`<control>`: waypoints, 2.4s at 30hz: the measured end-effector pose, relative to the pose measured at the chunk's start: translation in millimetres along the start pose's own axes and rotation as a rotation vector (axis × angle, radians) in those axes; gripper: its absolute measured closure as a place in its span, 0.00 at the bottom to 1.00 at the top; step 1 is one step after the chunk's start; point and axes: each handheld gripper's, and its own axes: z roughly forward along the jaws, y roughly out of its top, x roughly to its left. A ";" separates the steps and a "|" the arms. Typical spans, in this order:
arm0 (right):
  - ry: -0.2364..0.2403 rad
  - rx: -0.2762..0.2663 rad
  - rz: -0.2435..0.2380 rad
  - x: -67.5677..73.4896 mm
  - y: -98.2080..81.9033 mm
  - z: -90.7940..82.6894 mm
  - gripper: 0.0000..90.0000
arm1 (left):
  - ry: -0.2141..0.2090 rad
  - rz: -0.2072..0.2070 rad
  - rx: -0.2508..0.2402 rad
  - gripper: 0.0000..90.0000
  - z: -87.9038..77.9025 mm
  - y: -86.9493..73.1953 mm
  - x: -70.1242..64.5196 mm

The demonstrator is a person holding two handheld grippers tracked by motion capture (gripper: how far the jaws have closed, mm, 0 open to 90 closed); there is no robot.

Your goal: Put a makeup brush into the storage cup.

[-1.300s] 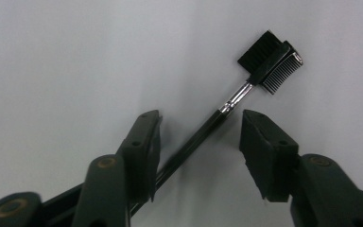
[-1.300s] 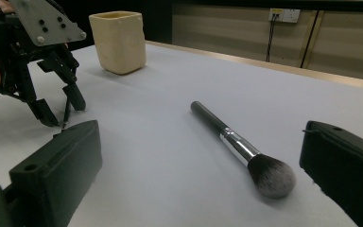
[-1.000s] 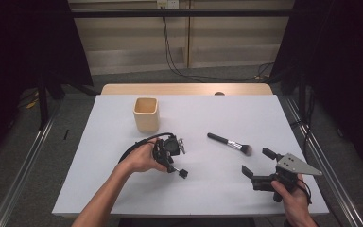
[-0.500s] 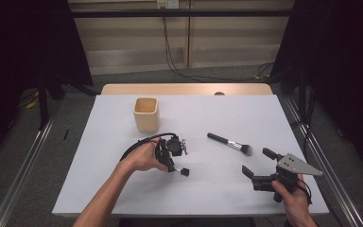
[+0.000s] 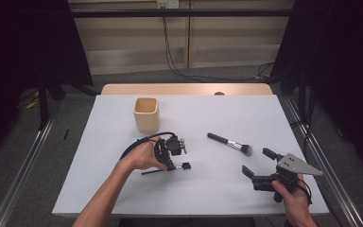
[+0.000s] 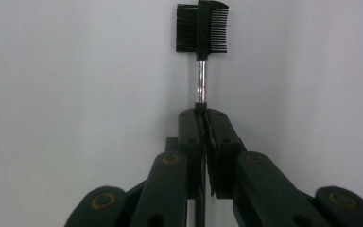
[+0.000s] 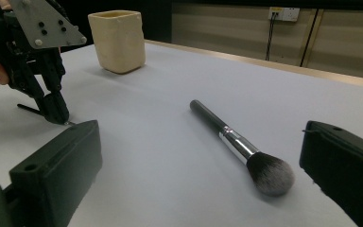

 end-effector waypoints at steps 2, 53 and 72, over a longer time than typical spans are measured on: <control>-0.002 -0.001 0.002 -0.3 -0.1 0.0 0.00 | -0.012 -0.011 -0.001 0.95 -0.8 -0.6 1.1; -0.009 -0.003 0.003 -1.0 -0.1 -0.5 0.00 | 0.082 -0.329 -0.597 0.95 -41.9 -56.0 -1.1; -0.008 -0.004 0.006 -1.1 -0.2 -0.2 0.00 | 0.175 -0.412 -0.732 0.95 -42.1 -81.0 -2.4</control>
